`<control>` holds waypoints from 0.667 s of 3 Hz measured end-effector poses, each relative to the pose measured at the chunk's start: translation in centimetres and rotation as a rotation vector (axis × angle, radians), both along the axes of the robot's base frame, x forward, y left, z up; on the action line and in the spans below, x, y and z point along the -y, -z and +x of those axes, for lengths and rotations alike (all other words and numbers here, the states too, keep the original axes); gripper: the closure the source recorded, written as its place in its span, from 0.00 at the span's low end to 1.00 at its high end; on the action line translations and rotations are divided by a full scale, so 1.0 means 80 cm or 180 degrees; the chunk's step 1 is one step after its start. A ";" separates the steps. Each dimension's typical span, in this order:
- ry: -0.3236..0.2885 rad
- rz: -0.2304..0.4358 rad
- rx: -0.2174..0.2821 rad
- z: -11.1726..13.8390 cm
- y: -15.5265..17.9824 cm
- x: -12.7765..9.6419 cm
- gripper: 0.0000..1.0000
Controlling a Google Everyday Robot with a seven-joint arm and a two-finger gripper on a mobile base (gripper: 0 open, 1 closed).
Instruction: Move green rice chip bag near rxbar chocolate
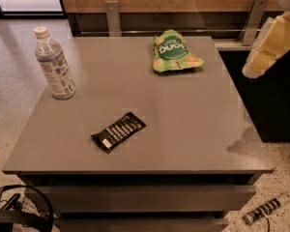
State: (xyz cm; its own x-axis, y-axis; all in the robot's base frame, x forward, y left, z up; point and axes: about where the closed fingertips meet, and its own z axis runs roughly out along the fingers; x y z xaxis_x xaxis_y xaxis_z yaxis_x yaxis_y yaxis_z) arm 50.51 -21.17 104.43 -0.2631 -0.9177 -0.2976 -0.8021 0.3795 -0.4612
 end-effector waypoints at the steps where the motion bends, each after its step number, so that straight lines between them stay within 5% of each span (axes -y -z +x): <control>1: 0.0173 0.0085 0.0125 0.073 -0.003 -0.001 0.00; 2: 0.0223 0.0339 0.0298 0.142 -0.001 -0.016 0.00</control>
Offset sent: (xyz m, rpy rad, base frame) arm 0.1883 0.0297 0.0028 0.2274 -0.1863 -0.0836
